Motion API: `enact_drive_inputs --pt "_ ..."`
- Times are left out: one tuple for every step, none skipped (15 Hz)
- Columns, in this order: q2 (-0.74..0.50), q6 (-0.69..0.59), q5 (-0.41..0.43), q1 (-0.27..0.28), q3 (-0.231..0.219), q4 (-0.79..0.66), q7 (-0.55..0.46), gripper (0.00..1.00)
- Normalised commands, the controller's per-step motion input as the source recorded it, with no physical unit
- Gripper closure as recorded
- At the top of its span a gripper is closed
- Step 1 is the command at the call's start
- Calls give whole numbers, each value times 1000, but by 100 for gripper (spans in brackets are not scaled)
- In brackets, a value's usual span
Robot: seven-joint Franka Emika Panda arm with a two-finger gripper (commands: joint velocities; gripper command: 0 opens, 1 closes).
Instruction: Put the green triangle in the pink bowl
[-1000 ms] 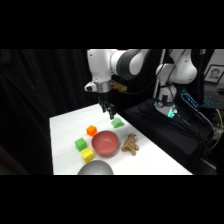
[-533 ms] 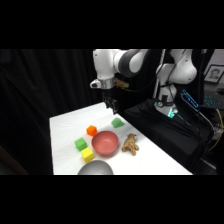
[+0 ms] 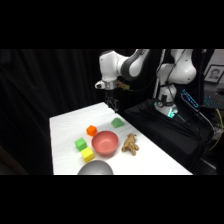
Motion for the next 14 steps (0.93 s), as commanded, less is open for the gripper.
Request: enact_drive_inputs --pt "-188 278 -26 -70 -63 -270 -170 0" --pt "-173 272 -27 -71 -62 -255 -167 0" --pt "-150 282 -22 -73 -65 -248 -167 0" --pt "-136 283 -16 -70 -62 -239 -164 0" --pt "-114 299 -16 -67 -59 -227 -152 0" --pt "-93 299 -12 -64 -56 -209 -145 0" --pt "-37 311 9 -64 -57 -184 -149 0" --pt "7 331 8 -66 -55 -166 -140 0" --pt "44 328 18 -66 -52 -146 -142 0" --pt "67 333 25 -66 -49 -136 -146 0" --pt "90 337 46 -64 -44 -127 -157 0" --pt "108 334 40 -64 -39 -111 -143 0" --pt "128 346 45 -65 -35 -101 -151 0" --pt "138 334 46 -68 -31 -87 -150 0"
